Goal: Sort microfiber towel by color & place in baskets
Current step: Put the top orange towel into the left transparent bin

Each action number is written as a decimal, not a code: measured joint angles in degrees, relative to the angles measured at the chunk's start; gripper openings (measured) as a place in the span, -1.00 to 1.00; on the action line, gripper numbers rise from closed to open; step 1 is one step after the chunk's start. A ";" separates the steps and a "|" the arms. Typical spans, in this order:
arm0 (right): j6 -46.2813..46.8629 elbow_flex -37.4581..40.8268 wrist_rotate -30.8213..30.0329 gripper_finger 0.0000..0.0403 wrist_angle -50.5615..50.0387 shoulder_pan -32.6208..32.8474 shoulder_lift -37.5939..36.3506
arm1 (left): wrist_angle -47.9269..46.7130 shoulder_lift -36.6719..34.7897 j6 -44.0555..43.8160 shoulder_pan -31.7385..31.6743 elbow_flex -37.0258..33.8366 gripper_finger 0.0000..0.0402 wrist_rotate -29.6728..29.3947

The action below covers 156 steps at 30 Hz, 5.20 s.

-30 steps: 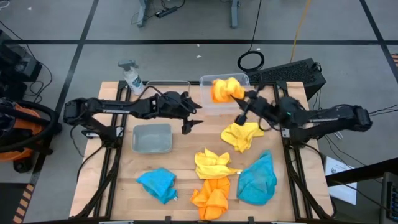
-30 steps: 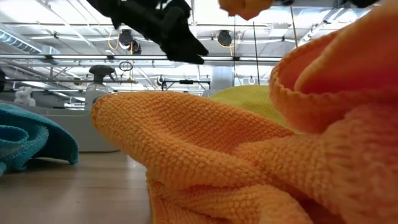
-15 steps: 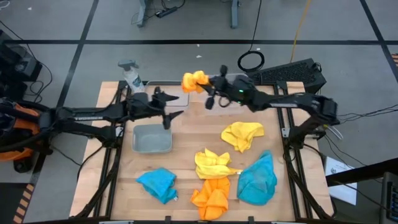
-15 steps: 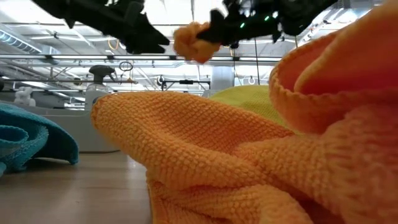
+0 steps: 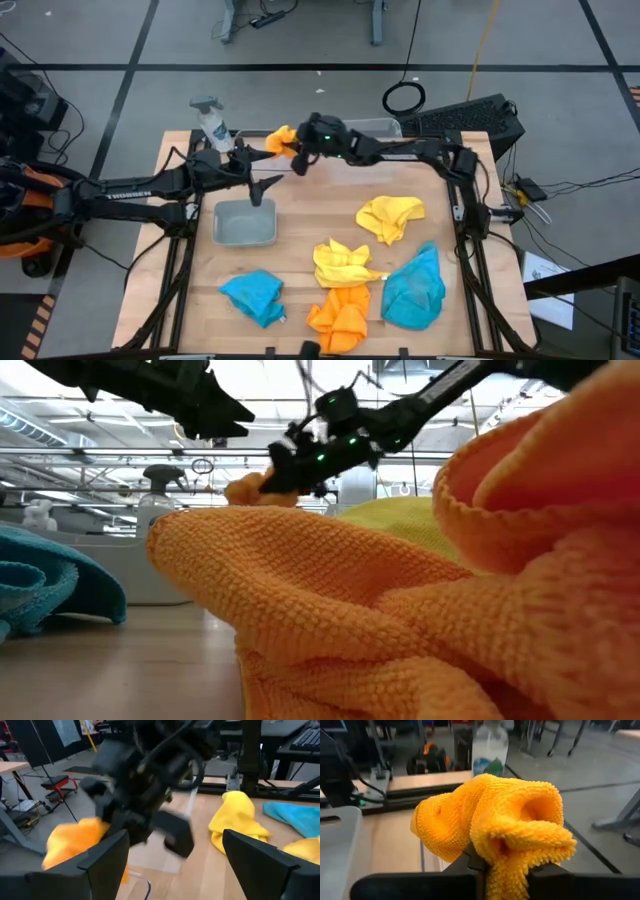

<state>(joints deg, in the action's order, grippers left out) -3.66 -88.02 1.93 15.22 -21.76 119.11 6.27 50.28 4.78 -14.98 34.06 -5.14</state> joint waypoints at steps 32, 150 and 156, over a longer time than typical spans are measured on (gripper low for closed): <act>3.26 -5.39 2.10 0.08 -2.15 -0.88 10.12 | -2.75 -3.61 -1.44 0.46 0.00 0.62 0.15; 15.23 42.28 -7.40 -0.99 -28.17 41.09 -45.11 | 10.36 23.36 1.89 -21.77 2.23 -0.95 7.14; 17.05 42.28 -1.55 -0.90 -24.75 43.72 -39.26 | 0.22 28.57 3.52 -23.39 4.37 -0.95 7.93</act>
<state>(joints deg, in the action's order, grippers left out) 13.39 -45.74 0.38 -9.53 21.97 79.85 6.48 78.85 8.29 -38.37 38.43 2.79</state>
